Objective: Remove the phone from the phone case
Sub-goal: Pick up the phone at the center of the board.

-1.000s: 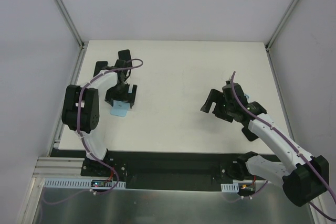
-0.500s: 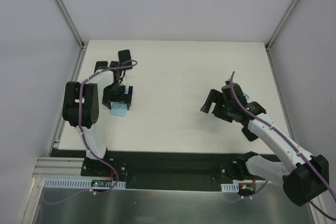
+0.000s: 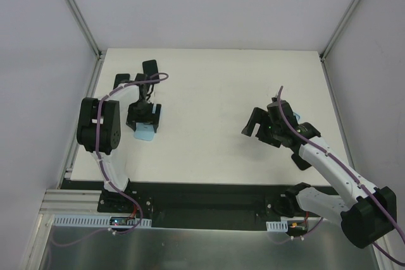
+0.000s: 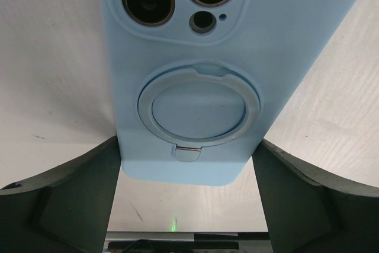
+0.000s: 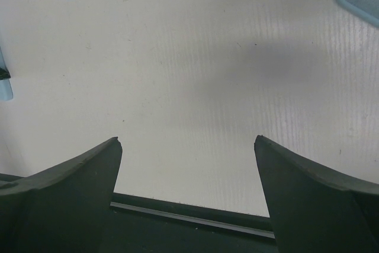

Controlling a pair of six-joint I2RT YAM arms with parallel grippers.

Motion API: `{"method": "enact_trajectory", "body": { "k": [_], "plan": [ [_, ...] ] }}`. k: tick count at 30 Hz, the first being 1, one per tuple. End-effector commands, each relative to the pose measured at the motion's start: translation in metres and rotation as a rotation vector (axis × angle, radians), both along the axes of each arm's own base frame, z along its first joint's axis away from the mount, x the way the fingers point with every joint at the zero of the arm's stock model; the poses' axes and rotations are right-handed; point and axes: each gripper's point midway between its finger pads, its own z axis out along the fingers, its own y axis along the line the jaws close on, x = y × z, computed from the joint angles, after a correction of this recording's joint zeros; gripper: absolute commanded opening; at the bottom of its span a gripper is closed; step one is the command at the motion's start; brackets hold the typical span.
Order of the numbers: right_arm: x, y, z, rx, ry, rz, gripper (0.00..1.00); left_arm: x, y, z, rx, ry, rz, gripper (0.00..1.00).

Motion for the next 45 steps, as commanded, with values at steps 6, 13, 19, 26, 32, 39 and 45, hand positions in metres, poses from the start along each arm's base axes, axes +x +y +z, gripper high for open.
{"method": "enact_trajectory", "body": {
  "k": [6,13,19,26,32,39,45],
  "plan": [
    [0.006,0.003,0.006,0.012,-0.033,-0.016,0.96,-0.018,-0.063,-0.001,-0.118,0.028,-0.073,0.74],
    [0.017,0.016,0.008,0.041,-0.026,-0.003,0.96,-0.029,-0.126,0.021,-0.259,-0.011,-0.156,0.7],
    [0.038,0.061,0.014,0.214,0.007,0.009,0.96,-0.037,-0.172,0.05,-0.372,-0.051,-0.217,0.69],
    [0.057,0.125,-0.008,0.442,0.138,0.01,0.99,-0.04,-0.196,0.07,-0.496,-0.061,-0.247,0.69],
    [0.065,0.176,-0.025,0.568,0.248,0.041,0.97,-0.045,-0.203,0.075,-0.553,-0.055,-0.253,0.69],
    [0.071,0.212,-0.042,0.613,0.318,0.03,0.83,-0.049,-0.205,0.078,-0.577,-0.053,-0.255,0.69],
    [0.074,0.227,-0.044,0.691,0.346,0.024,0.46,-0.052,-0.209,0.088,-0.616,-0.067,-0.269,0.7]
  ]
}}
